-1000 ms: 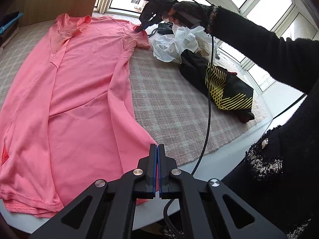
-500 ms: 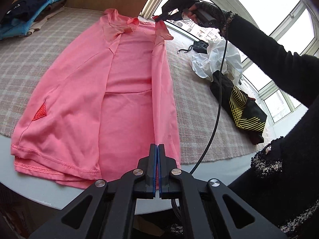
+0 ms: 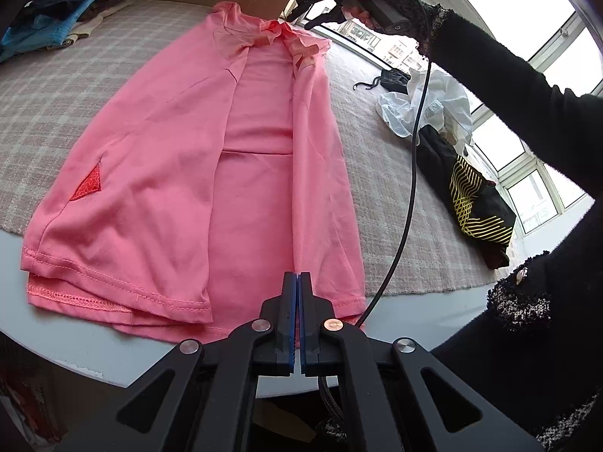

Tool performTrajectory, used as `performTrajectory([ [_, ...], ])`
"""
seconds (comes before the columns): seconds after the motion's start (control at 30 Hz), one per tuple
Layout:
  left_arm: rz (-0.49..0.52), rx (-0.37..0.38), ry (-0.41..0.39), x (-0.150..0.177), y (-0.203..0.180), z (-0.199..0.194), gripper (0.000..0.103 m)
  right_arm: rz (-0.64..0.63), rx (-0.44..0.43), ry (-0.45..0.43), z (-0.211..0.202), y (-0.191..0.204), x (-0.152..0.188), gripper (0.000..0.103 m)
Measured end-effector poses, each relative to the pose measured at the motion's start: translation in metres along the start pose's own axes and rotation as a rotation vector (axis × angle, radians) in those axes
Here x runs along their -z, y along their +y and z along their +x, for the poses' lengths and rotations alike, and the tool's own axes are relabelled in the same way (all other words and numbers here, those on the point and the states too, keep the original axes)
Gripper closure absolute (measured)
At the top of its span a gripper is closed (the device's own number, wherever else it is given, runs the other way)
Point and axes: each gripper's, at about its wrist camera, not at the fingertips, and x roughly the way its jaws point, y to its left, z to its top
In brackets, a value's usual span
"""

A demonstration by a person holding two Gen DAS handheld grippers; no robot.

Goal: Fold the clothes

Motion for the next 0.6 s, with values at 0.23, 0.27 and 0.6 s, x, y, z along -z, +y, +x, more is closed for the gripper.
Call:
performTrajectory([
  [0.23,0.009,0.016,-0.003,0.0,-0.002,0.001,0.103,-0.072,0.032,0.177,0.028,0.009,0.032,0.051],
  [0.27,0.011,0.017,-0.005,0.0,-0.002,0.001,0.103,-0.085,0.029,0.185,0.03,0.01,0.034,0.053],
  [0.6,0.005,0.025,-0.031,0.002,-0.001,-0.005,0.103,-0.086,-0.068,0.143,0.017,0.026,0.029,0.099],
])
